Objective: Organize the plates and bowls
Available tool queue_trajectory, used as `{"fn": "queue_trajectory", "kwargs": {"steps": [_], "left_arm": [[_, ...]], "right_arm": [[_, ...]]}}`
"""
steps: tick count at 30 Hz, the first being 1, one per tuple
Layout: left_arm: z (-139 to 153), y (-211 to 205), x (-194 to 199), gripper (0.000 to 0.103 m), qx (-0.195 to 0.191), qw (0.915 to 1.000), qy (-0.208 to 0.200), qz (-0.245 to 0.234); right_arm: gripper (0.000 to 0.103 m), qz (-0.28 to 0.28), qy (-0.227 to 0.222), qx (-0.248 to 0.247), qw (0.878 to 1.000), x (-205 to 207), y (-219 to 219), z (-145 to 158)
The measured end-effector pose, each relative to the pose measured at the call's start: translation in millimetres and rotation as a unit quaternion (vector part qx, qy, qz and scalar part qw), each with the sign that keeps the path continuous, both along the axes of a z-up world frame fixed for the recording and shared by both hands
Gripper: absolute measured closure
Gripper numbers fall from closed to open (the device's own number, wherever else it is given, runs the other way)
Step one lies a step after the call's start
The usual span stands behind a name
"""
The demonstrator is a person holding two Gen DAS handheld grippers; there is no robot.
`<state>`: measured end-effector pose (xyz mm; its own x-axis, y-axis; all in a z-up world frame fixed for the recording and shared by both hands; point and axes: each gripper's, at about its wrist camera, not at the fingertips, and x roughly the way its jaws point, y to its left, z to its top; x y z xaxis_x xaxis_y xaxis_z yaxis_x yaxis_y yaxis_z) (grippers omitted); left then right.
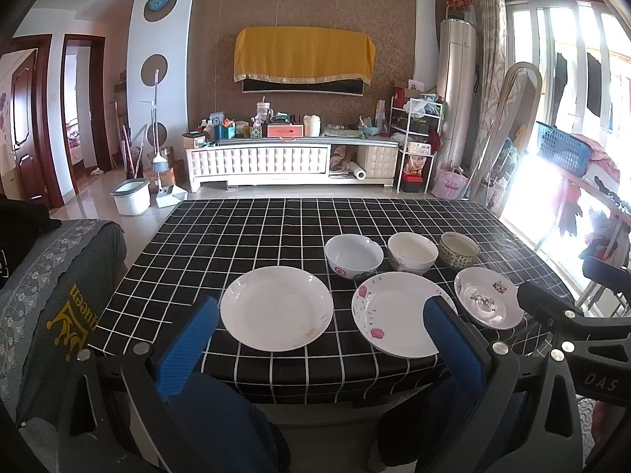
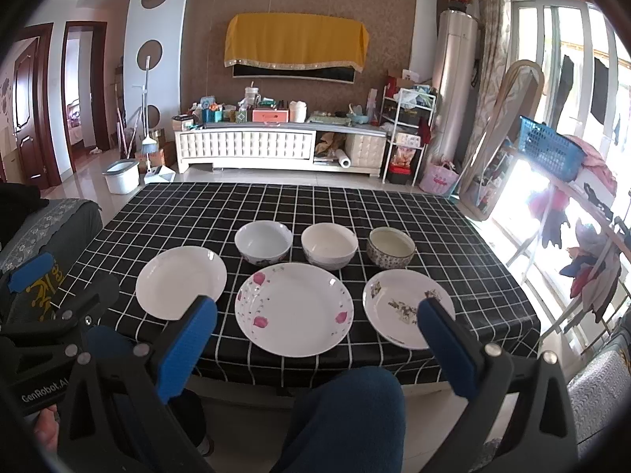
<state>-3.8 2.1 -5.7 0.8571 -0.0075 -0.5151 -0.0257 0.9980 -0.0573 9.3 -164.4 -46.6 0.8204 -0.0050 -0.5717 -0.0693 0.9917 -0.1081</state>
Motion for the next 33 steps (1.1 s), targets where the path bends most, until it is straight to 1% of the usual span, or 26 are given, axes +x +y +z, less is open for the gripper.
{"fn": "queue_trajectory", "kwargs": {"steps": [9,15,17,21,23,24,28,29,32,33], "left_arm": [[9,0,-1,0.000,0.004,1.0000,-0.006,0.001],[24,11,9,0.000,0.000,0.9999,-0.012,0.008],[30,20,17,0.000,-0.002,0.9998,-0.011,0.015],[38,37,33,0.000,-0.003,0.9997,-0.005,0.023],[42,48,44,0.000,-0.002,0.9996,0.005,0.029],[43,53,49,0.000,-0.002,0.9995,0.008,0.032],[46,74,70,0.000,0.001,0.9990,0.020,0.040],[45,80,77,0.000,0.001,0.9989,0.024,0.039],[40,95,96,0.000,-0.002,0.9983,0.044,0.038],[38,101,102,0.000,-0.006,0.9979,0.050,0.042]], "right_arm": [[0.000,0.005,0.002,0.005,1.000,0,2,3],[0.000,0.007,-0.007,0.020,1.000,11,4,18],[0.000,0.007,-0.008,0.025,1.000,19,5,25],[0.000,0.030,-0.010,0.037,0.999,38,13,37],[0.000,0.043,-0.004,0.046,0.998,51,21,39],[0.000,0.046,-0.001,0.043,0.998,57,26,39],[0.000,0.062,0.005,0.000,0.998,84,52,38],[0.000,0.066,0.007,0.002,0.998,91,57,38],[0.000,0.098,0.034,0.047,0.993,113,64,32],[0.000,0.101,0.040,0.052,0.993,120,68,29]]}}
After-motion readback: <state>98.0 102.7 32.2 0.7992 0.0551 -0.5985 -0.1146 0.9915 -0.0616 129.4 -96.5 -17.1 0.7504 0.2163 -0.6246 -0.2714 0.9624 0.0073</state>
